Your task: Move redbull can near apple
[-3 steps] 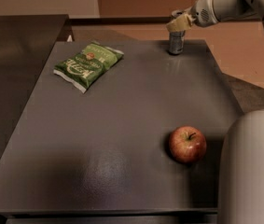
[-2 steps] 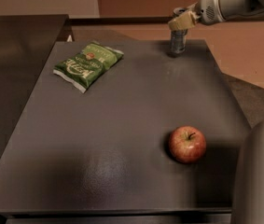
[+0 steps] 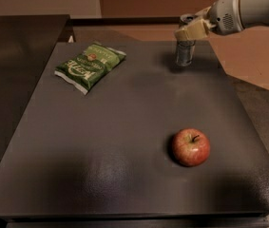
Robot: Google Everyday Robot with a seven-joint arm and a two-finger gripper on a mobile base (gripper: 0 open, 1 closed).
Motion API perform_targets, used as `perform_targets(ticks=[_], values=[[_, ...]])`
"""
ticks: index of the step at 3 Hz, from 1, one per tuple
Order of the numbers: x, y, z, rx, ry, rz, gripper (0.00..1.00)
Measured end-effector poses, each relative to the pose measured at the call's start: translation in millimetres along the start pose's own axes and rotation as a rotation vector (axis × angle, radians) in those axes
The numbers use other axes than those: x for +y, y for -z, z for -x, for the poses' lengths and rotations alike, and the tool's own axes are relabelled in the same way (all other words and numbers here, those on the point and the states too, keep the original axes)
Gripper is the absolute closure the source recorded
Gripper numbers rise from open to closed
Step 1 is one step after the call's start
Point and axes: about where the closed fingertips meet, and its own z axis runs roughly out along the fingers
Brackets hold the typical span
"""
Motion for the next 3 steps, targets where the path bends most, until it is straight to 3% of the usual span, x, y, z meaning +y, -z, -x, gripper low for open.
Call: perform_targets(ticks=[3], values=[[114, 35, -29, -0.028, -0.026, 0.109, 1.00]])
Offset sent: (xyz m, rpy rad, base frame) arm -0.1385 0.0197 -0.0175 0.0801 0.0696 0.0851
